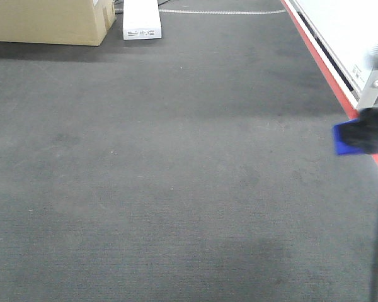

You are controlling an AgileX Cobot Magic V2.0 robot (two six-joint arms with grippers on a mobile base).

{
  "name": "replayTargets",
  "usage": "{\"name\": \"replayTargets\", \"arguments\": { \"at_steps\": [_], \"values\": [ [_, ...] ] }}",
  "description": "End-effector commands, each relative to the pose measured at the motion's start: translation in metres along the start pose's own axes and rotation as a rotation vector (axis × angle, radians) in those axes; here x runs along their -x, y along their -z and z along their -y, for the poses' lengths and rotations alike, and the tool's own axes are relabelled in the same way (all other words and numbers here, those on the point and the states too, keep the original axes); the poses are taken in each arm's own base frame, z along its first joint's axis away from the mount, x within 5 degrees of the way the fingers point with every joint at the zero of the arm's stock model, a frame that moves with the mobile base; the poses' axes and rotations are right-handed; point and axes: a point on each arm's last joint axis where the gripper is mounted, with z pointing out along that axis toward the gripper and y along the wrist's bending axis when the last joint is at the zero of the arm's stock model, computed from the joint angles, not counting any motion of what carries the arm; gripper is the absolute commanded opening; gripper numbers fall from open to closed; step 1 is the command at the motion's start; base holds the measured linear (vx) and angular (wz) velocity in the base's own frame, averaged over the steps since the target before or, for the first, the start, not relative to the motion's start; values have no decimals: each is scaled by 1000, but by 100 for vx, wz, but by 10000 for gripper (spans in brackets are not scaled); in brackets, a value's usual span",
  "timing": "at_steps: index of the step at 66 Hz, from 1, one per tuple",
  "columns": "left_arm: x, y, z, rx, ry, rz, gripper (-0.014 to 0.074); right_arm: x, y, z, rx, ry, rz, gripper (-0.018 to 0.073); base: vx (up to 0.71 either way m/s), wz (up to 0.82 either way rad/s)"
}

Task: Pour parts from conveyor to right shelf
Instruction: 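Lift the blue block off the conveyor with the right gripper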

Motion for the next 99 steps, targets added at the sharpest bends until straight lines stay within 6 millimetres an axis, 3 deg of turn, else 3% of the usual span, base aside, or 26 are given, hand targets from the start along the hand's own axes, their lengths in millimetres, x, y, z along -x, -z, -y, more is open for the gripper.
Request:
{"name": "replayTargets", "arguments": {
  "at_steps": [1,8,17,25,35,44,99],
  "values": [
    [13,0,1,-9,16,82,-6,-14,38,-1,-25,14,250,-8,0,0],
    [13,0,1,-9,16,82,-6,-45,63,-3,-41,16,427,-8,0,0],
    [13,0,1,-9,16,82,-6,-93,80,-6,-75,40,600,-8,0,0],
    [13,0,1,-9,16,82,-6,-132,83,-9,-86,45,675,-8,0,0],
    [13,0,1,-9,16,82,-6,-160,73,-10,-85,44,680,-6,0,0],
    [13,0,1,-9,16,82,-6,-167,62,-11,-82,43,649,-6,0,0],
    [13,0,1,-9,16,82,-6,-165,65,-11,-85,43,683,-6,0,0]
  ]
}}
